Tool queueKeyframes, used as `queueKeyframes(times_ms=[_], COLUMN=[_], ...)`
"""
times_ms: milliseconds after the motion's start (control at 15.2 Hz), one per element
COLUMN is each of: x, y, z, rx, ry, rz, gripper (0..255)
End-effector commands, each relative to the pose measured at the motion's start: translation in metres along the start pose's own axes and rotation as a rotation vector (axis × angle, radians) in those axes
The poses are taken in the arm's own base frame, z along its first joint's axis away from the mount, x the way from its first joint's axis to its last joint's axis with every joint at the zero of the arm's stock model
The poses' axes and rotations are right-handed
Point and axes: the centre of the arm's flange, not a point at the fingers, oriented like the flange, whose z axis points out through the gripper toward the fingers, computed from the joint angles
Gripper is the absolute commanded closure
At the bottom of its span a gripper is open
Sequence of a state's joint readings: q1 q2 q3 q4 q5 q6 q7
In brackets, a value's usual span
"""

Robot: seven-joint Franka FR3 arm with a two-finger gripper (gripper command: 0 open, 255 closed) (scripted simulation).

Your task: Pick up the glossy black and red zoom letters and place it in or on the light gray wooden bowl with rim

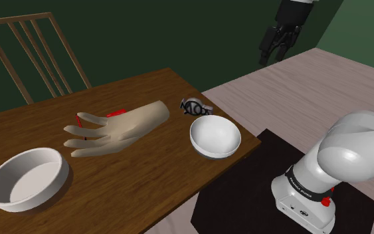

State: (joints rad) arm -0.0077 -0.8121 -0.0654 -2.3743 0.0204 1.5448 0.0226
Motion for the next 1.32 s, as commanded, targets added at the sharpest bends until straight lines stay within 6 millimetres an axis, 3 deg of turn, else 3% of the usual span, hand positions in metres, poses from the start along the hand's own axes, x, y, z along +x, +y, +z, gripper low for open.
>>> queueKeyframes(times_ms=[0, 594, 1254], x=[0.000, 0.059, 0.120], y=[0.000, -0.035, -0.088], z=[0.000, 0.090, 0.187], rx=[0.000, -0.025, -0.053], ry=[0.000, 0.072, 0.152], rz=[0.000, -0.239, -0.505], gripper=[0, 0, 0])
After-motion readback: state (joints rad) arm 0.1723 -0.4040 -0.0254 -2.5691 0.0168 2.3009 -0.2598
